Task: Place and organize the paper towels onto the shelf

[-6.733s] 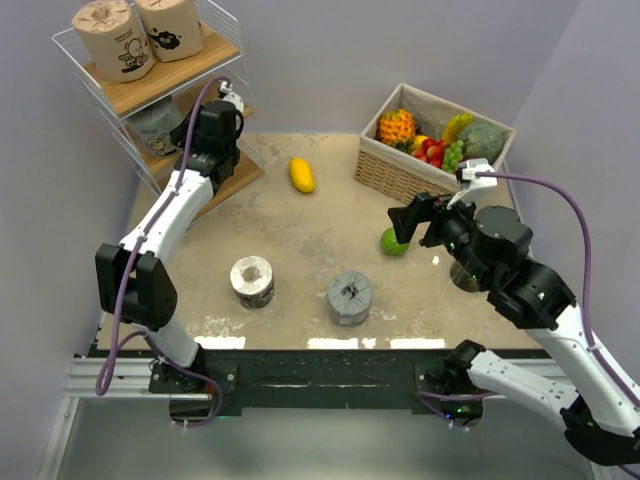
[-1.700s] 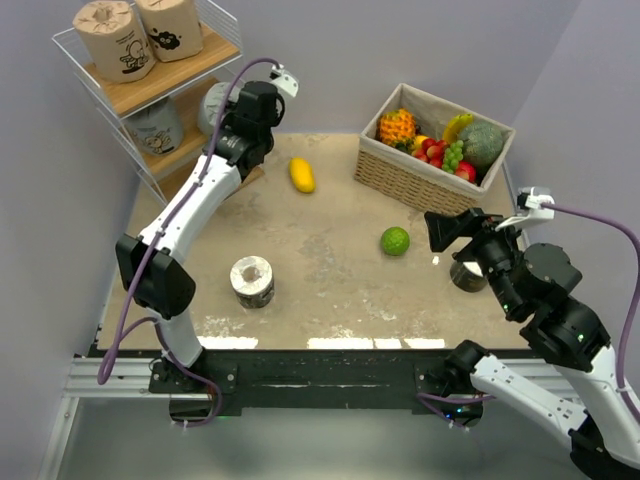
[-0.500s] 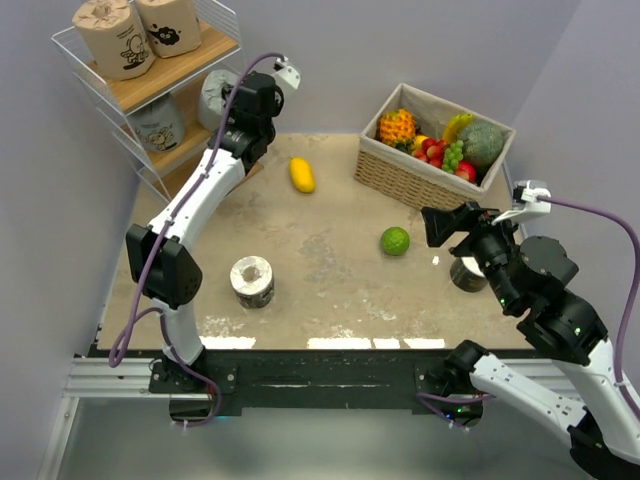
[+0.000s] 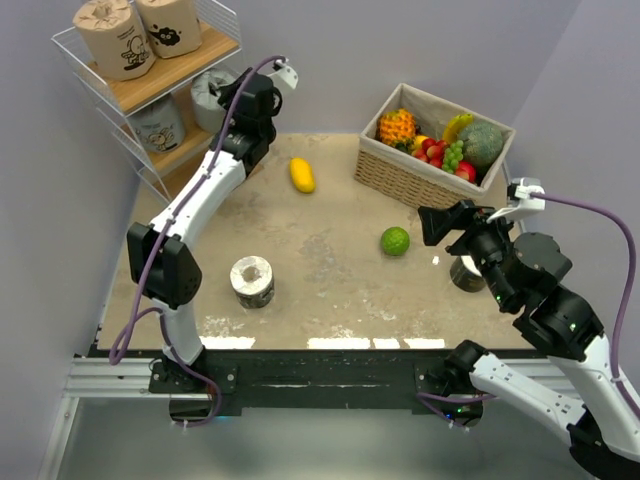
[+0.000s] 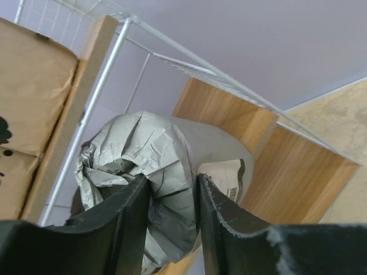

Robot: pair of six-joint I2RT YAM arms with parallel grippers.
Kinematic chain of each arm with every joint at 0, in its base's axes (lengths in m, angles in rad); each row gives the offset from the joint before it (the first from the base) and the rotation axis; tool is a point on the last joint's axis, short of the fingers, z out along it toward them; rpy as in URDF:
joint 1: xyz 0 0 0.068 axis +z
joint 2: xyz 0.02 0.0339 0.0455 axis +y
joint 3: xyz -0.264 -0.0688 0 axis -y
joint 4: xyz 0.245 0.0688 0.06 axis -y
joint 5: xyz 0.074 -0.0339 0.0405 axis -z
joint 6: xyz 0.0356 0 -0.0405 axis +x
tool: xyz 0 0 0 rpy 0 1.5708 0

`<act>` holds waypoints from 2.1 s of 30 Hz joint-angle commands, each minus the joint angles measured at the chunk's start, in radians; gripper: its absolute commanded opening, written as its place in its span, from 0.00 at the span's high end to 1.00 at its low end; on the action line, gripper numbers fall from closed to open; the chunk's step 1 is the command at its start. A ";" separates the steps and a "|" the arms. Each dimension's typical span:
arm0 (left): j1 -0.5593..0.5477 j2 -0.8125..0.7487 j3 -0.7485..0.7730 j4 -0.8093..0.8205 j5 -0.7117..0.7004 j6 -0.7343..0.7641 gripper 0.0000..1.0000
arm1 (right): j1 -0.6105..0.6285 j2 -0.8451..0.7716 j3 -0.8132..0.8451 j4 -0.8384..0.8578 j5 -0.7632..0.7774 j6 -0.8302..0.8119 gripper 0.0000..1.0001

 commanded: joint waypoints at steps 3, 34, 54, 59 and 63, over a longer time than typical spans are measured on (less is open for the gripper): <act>0.048 -0.005 0.015 0.122 -0.127 0.100 0.46 | 0.002 0.006 0.049 0.015 -0.002 -0.014 0.12; -0.013 -0.126 -0.070 0.036 -0.020 0.003 0.39 | 0.002 0.047 0.060 -0.009 -0.105 -0.009 0.12; -0.006 -0.187 -0.287 0.051 -0.055 -0.043 0.58 | 0.002 0.064 0.024 0.037 -0.106 -0.020 0.11; 0.013 -0.140 -0.258 0.117 -0.084 0.026 0.59 | 0.002 0.058 0.006 0.054 -0.092 -0.021 0.11; 0.022 -0.102 -0.215 0.145 -0.077 0.047 0.59 | 0.002 0.067 0.007 0.058 -0.083 -0.020 0.11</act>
